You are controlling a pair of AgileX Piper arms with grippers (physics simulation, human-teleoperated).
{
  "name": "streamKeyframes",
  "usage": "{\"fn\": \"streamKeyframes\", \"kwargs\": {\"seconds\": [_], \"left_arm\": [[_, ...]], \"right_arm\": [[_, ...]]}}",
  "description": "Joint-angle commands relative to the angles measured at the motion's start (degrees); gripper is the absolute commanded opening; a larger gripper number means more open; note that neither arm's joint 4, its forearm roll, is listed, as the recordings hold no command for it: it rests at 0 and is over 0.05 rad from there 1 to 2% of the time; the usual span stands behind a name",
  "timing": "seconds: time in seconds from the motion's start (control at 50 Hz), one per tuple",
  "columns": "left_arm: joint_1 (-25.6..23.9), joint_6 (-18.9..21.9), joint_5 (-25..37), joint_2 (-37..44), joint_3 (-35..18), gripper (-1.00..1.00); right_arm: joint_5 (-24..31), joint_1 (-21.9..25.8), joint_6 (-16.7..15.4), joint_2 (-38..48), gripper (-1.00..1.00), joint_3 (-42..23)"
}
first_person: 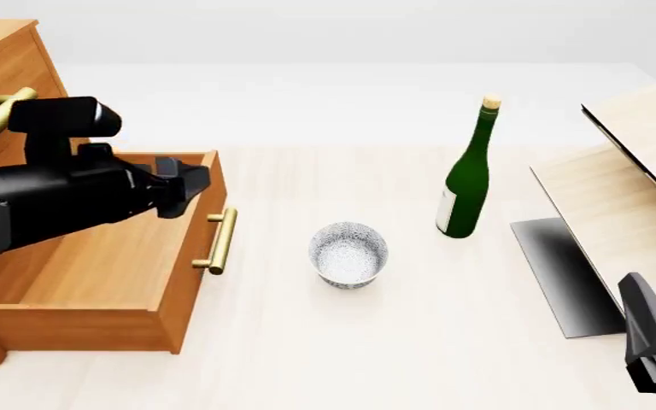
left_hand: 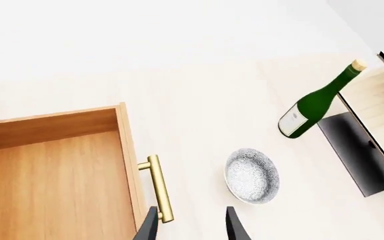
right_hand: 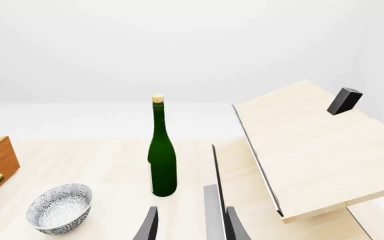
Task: Put the bowl in the bottom drawer of the cabinet and close it.
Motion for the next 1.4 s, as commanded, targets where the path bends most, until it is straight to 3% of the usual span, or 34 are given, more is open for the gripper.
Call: {"fn": "streamKeyframes", "kwargs": {"seconds": [0.02,0.4,0.42,0.44,0.52,0.74,1.0,1.4], "left_arm": [[-1.59,0.52,-1.58,-2.12,-1.13,1.00],[-5.24,-0.74,-1.82,3.63,-6.40,1.00],[-1.47,-4.68,3.55,8.45,-13.02,1.00],[-5.90,-0.45,-2.03,4.11,-6.57,1.00],[-5.83,-0.51,-2.52,4.28,-6.07,1.00],[-5.09,-5.04,-2.53,7.18,-9.08,1.00],[-6.09,-10.95,-6.37,11.59,-9.16,1.00],[-5.68,-14.84,-11.40,17.84,-6.71,1.00]], "right_arm": [[0.00,0.01,-0.01,0.00,1.00,0.00],[0.01,0.00,0.00,0.00,1.00,0.00],[0.01,0.01,-0.01,0.01,1.00,0.00],[0.01,0.01,-0.01,0.01,1.00,0.00],[0.01,0.01,-0.01,0.01,1.00,0.00],[0.01,0.01,-0.01,0.01,1.00,0.00],[0.01,0.01,-0.01,0.01,1.00,0.00],[0.01,0.01,-0.01,0.01,1.00,0.00]]}}
